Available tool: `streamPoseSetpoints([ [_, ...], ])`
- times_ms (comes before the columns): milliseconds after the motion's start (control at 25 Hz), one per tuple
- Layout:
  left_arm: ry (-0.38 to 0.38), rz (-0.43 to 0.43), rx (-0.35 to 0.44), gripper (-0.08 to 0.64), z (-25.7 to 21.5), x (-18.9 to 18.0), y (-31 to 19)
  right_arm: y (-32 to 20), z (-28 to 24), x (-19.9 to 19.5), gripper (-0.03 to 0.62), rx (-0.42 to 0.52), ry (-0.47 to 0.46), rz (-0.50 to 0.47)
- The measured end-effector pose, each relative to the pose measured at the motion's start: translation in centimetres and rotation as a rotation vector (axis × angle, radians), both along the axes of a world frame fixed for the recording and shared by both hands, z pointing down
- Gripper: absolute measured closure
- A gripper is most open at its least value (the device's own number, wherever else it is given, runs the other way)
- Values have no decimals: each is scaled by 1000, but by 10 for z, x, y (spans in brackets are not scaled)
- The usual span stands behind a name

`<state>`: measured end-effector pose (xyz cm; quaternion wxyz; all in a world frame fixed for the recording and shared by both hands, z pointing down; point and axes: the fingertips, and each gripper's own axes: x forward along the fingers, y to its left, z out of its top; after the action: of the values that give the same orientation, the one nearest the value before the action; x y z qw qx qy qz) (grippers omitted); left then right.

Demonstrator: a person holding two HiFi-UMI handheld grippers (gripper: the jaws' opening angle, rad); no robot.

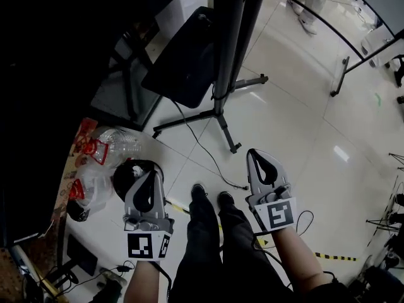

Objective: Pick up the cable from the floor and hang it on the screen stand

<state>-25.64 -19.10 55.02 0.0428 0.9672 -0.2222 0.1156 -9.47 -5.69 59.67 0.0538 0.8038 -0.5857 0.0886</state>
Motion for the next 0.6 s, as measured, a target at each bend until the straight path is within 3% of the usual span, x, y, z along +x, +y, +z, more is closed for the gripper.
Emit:
streamPoseSetpoints([
  [200, -30, 33, -24, 555, 80, 12, -22, -25, 91, -7, 584, -52, -40, -46],
  [480, -124, 34, -103, 555, 218, 13, -28, -26, 249, -20, 581, -221, -125, -127],
  [600, -157, 39, -164, 555, 276, 13, -28, -22, 320, -27, 532, -294, -168, -161],
])
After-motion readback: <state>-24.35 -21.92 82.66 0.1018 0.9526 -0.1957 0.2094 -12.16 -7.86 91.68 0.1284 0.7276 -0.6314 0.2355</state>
